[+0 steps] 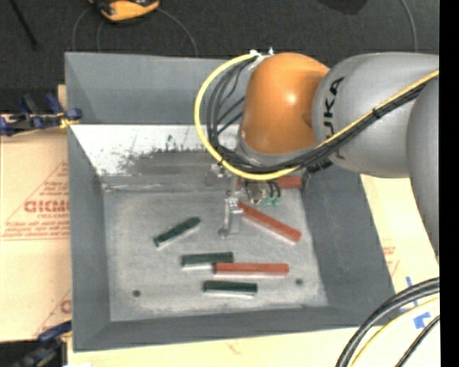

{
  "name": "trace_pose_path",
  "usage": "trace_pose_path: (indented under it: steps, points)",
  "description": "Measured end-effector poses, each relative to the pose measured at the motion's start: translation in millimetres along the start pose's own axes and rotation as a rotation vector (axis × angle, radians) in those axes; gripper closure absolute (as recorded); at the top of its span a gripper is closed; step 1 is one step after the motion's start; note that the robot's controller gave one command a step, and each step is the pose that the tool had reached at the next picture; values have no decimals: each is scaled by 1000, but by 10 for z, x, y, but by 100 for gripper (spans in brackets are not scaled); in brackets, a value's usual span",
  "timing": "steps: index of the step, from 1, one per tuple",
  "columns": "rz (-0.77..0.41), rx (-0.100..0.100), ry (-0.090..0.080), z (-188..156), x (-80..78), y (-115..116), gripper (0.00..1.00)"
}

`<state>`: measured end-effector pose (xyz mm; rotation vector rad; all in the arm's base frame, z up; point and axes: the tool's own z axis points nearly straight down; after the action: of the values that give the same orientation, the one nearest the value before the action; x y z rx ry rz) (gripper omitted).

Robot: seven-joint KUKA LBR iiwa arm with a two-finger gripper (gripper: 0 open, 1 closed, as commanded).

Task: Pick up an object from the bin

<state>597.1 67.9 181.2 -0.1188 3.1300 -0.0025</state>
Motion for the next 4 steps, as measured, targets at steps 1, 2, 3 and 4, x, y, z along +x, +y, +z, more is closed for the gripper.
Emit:
trace_pose_path:
  steps: [1,2,3,4]
  points:
    - [-149,-2,4,202,-418,628,0]
    - [-290,-2,4,416,-360,626,0]
    - [-546,-2,2,870,-345,598,0]
    - [-493,-6,0,1080,-406,660,100]
